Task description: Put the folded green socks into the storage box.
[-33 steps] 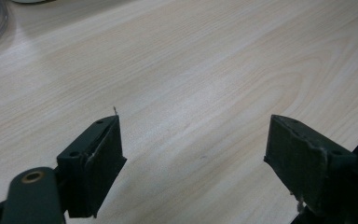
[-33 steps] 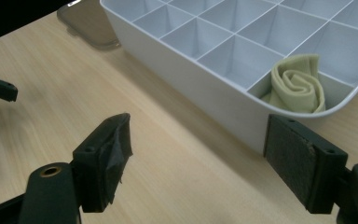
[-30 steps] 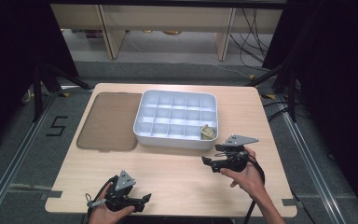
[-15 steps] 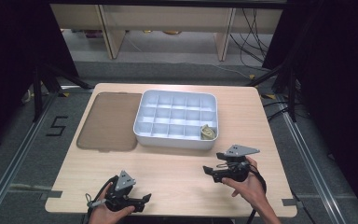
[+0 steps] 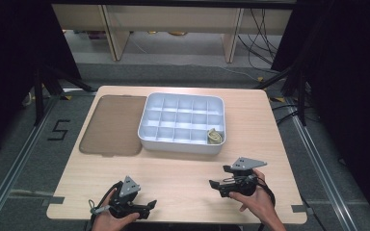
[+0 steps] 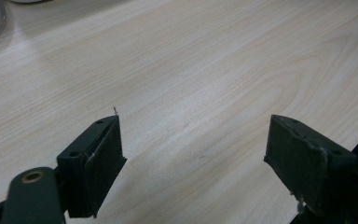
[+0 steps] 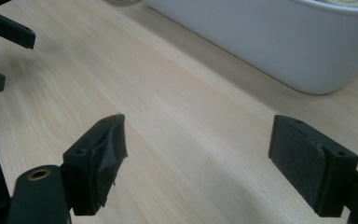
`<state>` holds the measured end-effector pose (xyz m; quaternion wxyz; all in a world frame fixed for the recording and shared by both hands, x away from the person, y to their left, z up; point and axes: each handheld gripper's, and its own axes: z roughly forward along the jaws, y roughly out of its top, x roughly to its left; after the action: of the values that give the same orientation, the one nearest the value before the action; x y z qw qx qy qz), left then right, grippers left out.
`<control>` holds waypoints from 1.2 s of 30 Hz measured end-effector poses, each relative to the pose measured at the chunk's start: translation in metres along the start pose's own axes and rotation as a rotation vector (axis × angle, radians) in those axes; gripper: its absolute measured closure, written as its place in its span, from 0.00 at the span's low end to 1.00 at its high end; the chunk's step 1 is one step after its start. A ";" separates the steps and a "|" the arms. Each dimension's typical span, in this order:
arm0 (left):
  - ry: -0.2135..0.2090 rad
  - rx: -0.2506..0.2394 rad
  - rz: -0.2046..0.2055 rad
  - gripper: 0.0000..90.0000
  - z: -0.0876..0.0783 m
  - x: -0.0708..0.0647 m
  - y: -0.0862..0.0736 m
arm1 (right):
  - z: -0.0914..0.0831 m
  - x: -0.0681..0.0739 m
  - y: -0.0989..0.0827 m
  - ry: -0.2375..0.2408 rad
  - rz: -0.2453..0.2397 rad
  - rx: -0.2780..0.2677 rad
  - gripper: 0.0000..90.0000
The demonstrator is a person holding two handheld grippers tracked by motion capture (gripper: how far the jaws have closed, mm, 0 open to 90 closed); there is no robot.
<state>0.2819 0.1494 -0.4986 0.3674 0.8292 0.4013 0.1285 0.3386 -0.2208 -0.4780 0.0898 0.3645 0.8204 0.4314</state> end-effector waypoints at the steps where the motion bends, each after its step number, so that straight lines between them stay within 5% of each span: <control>1: 0.000 0.000 -0.001 0.20 0.000 0.000 0.000 | -0.001 0.003 -0.001 -0.012 0.024 0.013 0.22; 2: -0.002 -0.001 0.000 0.20 0.000 0.000 0.000 | -0.001 0.001 -0.002 -0.019 -0.012 0.005 0.22; 8: -0.001 0.031 0.026 0.20 -0.002 0.001 0.000 | -0.003 0.003 -0.008 -0.015 -0.012 0.017 0.21; 9: -0.007 0.023 0.014 0.20 -0.001 0.000 0.000 | -0.003 0.006 -0.010 -0.015 0.019 0.020 0.21; 10: -0.008 0.003 -0.007 0.20 0.000 -0.002 0.000 | -0.004 0.004 -0.010 -0.014 -0.011 0.020 0.21; 13: -0.005 0.013 0.024 0.20 -0.001 -0.001 0.000 | -0.004 0.006 -0.014 -0.014 -0.011 0.018 0.21; 14: -0.005 0.030 0.038 0.20 -0.002 0.000 0.000 | -0.006 0.010 -0.015 0.003 0.033 0.043 0.21; 15: -0.005 0.025 0.027 0.20 -0.001 0.000 0.000 | -0.005 0.007 -0.016 -0.009 -0.017 0.028 0.21; 16: -0.009 -0.012 -0.018 0.20 0.002 -0.004 0.000 | -0.006 0.008 -0.017 -0.009 -0.011 0.029 0.21; 18: -0.010 0.013 0.022 0.20 0.000 -0.002 0.000 | -0.006 0.009 -0.019 0.015 -0.012 0.032 0.21; 23: -0.008 0.031 0.040 0.20 0.000 -0.002 0.000 | -0.009 0.012 -0.024 0.003 -0.023 0.039 0.21; 24: -0.009 0.022 0.028 0.20 0.000 -0.003 0.000 | -0.008 0.012 -0.024 0.039 -0.032 0.044 0.21; 28: -0.008 0.036 0.043 0.20 0.000 -0.002 0.000 | -0.012 0.016 -0.028 0.006 -0.026 0.046 0.21; 29: -0.012 0.033 0.025 0.20 0.001 -0.003 -0.001 | -0.011 0.016 -0.029 0.043 -0.024 0.048 0.21; 31: -0.013 0.034 0.031 0.20 0.001 -0.003 -0.001 | -0.013 0.018 -0.031 0.005 -0.018 0.048 0.20; 36: -0.029 0.014 0.006 0.20 0.002 -0.006 -0.001 | -0.014 0.020 -0.037 0.002 -0.025 0.057 0.20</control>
<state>0.2789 0.1443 -0.5000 0.3670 0.8347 0.3943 0.1145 0.2986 -0.2294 -0.4943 0.0840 0.3564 0.8368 0.4070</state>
